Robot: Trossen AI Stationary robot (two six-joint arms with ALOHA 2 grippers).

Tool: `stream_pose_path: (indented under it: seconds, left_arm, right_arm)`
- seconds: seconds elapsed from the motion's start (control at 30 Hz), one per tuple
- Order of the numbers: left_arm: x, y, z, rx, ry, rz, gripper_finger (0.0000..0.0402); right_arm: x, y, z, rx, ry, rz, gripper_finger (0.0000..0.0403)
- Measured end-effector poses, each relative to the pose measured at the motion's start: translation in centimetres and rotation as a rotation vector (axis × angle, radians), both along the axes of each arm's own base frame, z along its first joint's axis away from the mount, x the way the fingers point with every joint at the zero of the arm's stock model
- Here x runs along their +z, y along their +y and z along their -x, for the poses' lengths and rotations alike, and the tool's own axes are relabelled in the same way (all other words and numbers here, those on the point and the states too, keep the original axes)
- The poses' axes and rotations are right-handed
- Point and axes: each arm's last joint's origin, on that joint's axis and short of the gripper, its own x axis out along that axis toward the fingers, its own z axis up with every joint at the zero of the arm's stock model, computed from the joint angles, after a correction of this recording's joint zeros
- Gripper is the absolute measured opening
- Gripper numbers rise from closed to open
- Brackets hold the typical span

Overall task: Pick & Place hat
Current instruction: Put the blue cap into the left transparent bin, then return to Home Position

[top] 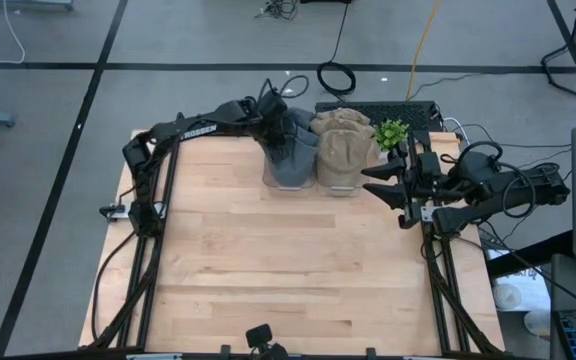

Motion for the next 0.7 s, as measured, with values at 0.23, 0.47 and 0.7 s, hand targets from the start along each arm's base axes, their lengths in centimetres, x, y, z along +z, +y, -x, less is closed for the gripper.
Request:
stream_pose_path:
  seconds: [0.23,0.47,0.7]
  left_arm:
    - [1.6,-1.7,-0.1,-0.033,-0.050,0.013,0.0007]
    - [6.9,-5.0,1.8,-0.103,-0.177,0.008,0.0003]
    - [12.3,-9.2,4.6,-0.184,-0.337,0.011,0.0002]
  right_arm:
    - [-0.1,0.0,-0.2,0.000,0.005,0.001,0.0141]
    - [-0.1,0.0,-0.2,-0.007,0.006,0.029,0.0141]
    - [-0.1,-0.1,-0.2,-0.080,0.014,0.088,0.0141]
